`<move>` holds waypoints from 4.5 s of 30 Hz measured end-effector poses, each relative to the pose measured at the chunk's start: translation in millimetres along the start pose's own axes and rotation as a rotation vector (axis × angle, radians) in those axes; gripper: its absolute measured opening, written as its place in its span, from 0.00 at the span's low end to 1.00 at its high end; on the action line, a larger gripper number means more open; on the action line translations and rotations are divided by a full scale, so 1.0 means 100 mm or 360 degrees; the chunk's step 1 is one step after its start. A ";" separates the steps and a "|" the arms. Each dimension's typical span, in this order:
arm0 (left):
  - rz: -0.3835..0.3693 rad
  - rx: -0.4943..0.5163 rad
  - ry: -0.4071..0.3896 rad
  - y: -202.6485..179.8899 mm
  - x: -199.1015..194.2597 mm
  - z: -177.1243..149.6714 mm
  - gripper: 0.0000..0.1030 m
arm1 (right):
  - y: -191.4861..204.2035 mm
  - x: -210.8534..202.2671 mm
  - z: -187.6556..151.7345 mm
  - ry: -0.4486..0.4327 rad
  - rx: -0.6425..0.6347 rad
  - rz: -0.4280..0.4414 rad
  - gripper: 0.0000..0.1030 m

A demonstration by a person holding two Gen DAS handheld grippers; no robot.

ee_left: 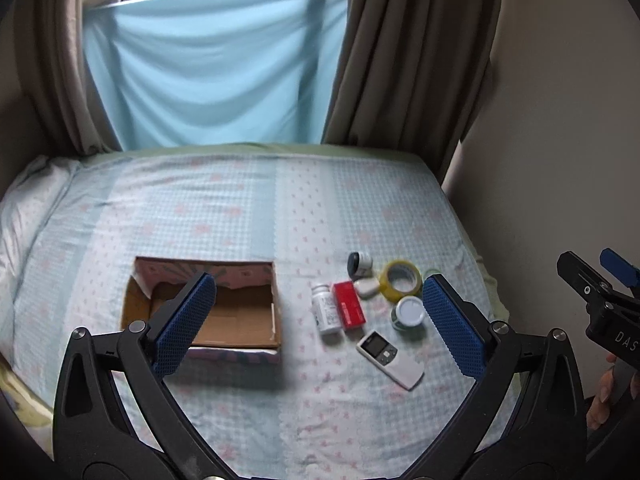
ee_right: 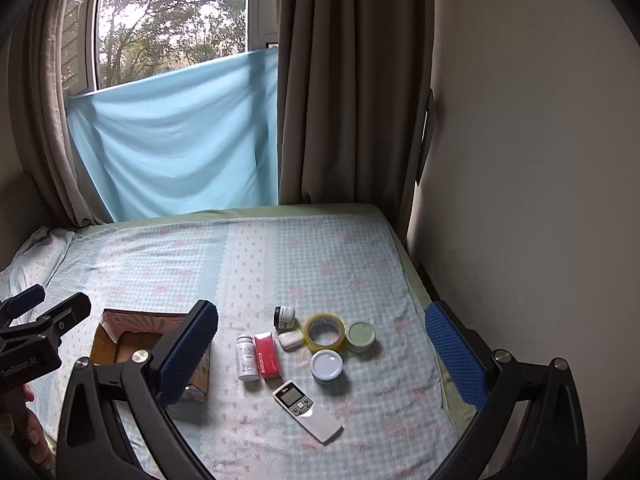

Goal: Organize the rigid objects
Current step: 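Grasp the white supplement bottle with the left tool while the right tool grasps the white-lidded green jar, then carry the bottle and jar over the cardboard box and release both inside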

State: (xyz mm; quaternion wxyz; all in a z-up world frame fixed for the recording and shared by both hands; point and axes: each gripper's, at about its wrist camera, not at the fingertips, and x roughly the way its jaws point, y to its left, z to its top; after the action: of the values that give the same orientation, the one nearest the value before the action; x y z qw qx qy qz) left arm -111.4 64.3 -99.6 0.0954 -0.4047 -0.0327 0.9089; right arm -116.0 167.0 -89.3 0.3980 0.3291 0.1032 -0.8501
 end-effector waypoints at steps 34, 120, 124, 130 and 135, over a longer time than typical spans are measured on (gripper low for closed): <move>0.0240 0.0280 0.1260 -0.17 4.05 -0.83 0.85 | -0.22 3.31 -1.25 0.1007 0.0103 -0.0020 1.00; -0.0003 0.0036 0.0651 3.53 1.44 0.03 0.46 | 3.39 1.90 -0.47 0.0810 -0.0166 0.0277 0.64; -0.0004 0.0147 0.0745 3.60 1.84 -0.12 0.46 | 3.67 2.09 -0.59 0.0874 -0.0261 0.0283 0.64; -0.0056 0.0276 0.0873 3.48 2.44 -0.32 0.46 | 3.70 2.60 -0.79 0.1029 -0.0301 0.0227 0.64; -0.0093 0.0480 0.0973 3.25 2.90 -0.52 0.46 | 3.57 3.05 -1.03 0.1148 -0.0240 0.0123 0.64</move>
State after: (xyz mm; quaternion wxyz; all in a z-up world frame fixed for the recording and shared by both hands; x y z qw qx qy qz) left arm -310.9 -197.0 -390.3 0.1855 -0.6386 0.1207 0.7371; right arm 56.9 -209.7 -332.7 0.3909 0.5810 0.2866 -0.6538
